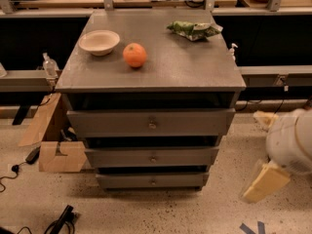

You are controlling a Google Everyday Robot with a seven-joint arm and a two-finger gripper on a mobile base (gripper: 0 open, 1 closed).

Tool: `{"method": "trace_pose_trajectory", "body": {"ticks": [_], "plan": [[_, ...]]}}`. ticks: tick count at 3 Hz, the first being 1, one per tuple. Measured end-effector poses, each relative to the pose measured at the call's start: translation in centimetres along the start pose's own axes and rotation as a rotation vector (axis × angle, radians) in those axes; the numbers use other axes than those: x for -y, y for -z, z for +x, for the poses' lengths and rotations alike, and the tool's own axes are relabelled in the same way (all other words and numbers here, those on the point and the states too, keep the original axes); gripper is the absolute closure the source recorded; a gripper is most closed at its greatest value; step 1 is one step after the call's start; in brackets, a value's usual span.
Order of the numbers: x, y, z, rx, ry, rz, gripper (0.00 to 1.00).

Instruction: Open middle drawer

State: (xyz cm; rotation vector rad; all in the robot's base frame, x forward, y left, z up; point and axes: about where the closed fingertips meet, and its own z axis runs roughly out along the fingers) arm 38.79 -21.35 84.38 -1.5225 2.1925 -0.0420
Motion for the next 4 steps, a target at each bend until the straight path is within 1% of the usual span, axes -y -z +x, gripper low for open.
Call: {"method": "trace_pose_trajectory", "body": {"ticks": [1, 2, 3, 4], "plan": [[-3.2, -7.6, 1.9, 0.049, -0.083, -0.047, 0.00], [1.2, -15.3, 2.0, 0.204, -0.185, 0.015, 0.00], [1.6, -15.7, 2.1, 0.209, -0.193, 0.040, 0.00], [-0.2, -20.3, 1.3, 0.259, -0.121, 0.009, 0.00]]}}
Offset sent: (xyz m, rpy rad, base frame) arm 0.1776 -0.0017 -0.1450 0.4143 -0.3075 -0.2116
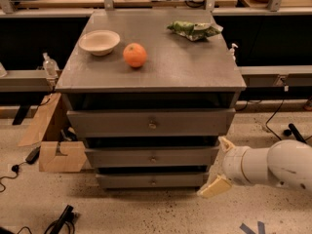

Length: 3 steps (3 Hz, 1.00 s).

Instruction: Open middle drawer

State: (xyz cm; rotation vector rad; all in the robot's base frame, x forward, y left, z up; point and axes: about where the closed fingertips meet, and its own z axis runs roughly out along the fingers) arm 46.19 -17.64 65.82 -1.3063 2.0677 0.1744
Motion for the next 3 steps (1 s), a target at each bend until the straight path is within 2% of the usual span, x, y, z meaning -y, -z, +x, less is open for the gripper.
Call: {"method": "trace_pose_trajectory", "body": {"ticks": [1, 2, 3], "plan": [[-0.1, -5.0, 1.8, 0.064, 0.061, -0.008, 0.00], [1.2, -9.8, 3.2, 0.067, 0.160, 0.019, 0.00], [2.5, -13.7, 3.9, 0.012, 0.264, 0.048, 0.00]]}}
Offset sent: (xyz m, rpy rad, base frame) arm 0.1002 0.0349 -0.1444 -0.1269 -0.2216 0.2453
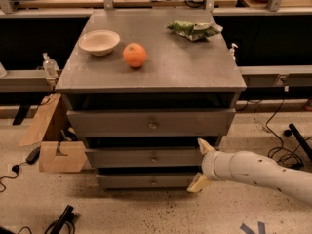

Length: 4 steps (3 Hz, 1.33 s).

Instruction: Open middle drawer

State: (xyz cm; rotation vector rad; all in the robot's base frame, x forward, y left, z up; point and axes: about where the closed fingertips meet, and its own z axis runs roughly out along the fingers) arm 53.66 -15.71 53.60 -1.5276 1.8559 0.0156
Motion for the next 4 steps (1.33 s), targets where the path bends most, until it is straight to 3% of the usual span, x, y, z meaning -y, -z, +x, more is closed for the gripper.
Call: {"method": "trace_pose_trajectory", "body": {"ticks": [1, 2, 4], "plan": [[1.0, -2.1, 1.0, -0.052, 0.034, -0.006, 0.00], [0.9, -2.2, 1.0, -0.053, 0.039, -0.013, 0.00], [-1.3, -7.6, 0.1, -0.038, 0.052, -0.132, 0.00]]}}
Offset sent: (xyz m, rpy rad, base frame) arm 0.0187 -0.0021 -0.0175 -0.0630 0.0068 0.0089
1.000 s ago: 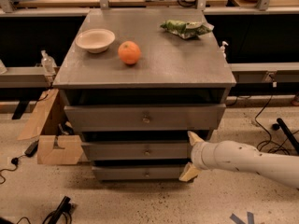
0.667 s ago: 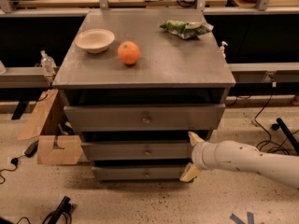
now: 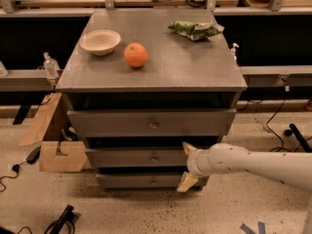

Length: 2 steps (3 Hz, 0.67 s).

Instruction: Open middle drawer

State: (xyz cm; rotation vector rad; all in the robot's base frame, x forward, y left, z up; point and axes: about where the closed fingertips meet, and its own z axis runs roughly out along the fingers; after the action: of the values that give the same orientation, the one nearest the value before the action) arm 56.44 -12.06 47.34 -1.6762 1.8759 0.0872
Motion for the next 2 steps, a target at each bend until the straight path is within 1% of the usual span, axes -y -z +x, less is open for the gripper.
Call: {"method": "trace_pose_trajectory", "body": {"ticks": [1, 2], "plan": [[0.2, -3.1, -0.5, -0.015, 0.028, -0.051, 0.00], [1.2, -5.1, 0.0, -0.070, 0.070, -0.085, 0.00]]}}
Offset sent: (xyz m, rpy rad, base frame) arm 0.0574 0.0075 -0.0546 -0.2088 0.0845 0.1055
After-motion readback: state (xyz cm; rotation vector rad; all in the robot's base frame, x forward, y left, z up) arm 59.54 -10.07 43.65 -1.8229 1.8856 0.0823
